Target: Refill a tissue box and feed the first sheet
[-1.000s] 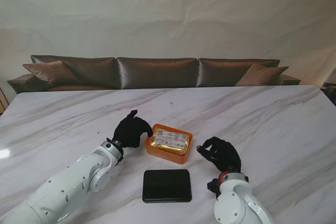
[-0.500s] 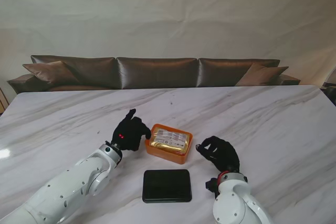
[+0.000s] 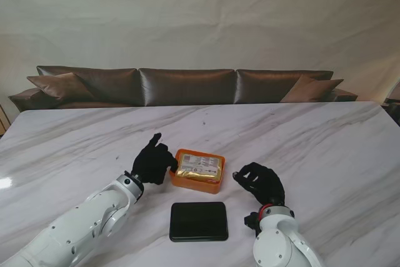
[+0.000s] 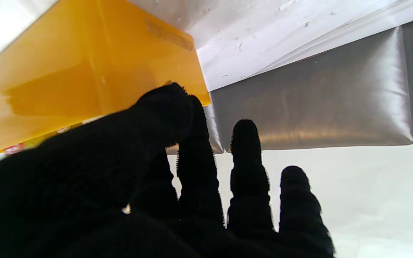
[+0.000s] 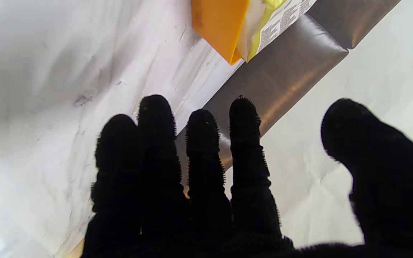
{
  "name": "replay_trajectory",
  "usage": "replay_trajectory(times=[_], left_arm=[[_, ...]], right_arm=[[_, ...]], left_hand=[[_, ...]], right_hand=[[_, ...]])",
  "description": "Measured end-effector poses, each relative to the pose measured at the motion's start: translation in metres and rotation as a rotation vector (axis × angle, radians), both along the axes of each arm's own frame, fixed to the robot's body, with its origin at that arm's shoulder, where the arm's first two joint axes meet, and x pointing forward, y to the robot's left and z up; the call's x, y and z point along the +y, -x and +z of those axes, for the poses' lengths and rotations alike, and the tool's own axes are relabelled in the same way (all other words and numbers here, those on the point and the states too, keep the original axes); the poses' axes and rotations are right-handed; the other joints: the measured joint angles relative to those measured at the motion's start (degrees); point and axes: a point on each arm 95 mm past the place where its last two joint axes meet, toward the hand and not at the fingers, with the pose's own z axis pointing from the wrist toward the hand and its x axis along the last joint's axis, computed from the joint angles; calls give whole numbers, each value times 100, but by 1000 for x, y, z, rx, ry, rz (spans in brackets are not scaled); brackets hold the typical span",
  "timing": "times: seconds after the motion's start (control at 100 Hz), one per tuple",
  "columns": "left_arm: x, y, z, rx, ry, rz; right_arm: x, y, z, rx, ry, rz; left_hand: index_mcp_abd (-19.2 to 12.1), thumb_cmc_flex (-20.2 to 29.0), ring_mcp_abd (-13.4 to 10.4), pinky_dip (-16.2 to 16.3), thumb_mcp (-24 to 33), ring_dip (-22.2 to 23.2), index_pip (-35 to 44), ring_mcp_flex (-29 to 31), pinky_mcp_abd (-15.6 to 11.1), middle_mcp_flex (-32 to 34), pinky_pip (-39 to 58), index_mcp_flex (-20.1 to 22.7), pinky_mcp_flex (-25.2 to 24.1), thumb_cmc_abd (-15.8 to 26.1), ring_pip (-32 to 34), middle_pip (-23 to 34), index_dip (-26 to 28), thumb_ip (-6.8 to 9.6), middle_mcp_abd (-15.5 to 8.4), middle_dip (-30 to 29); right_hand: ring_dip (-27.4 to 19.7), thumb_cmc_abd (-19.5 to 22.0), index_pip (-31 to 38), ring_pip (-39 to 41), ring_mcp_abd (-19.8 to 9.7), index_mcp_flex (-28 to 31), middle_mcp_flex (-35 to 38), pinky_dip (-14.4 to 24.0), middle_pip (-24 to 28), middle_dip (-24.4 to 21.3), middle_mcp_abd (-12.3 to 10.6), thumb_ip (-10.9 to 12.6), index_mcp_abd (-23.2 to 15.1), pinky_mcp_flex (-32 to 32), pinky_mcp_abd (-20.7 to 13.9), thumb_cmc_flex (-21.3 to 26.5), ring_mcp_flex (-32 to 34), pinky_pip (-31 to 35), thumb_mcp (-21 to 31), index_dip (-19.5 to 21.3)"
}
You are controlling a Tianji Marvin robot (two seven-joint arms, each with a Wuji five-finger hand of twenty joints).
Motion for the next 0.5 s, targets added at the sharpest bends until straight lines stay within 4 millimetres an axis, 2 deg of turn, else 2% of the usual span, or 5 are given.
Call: replay_trajectory(times=[0.05, 0.5], left_arm=[[0, 3, 0, 3, -2, -3], [6, 25, -5, 22, -16, -9]], right_arm=[[0, 0, 0, -1, -5, -1], [0, -1, -4, -4, -28, 1]], left_hand=[[-51, 0, -2, 6, -54, 0, 57, 0, 11, 87, 0, 16, 0, 0, 0, -64, -96, -71, 0, 83], [-120, -15, -2, 31, -34, 81, -1, 3, 162, -35, -12, -25, -3, 0, 31, -159, -186, -72, 83, 162]], right_hand=[[0, 0, 0, 0, 0, 0, 0, 0, 0, 0, 0, 0, 0, 0, -1, 0, 0, 0, 0, 0], [0, 0, 0, 0, -15, 0, 0, -1, 0, 0, 0, -55, 0, 17, -9, 0, 47, -1, 62, 1]])
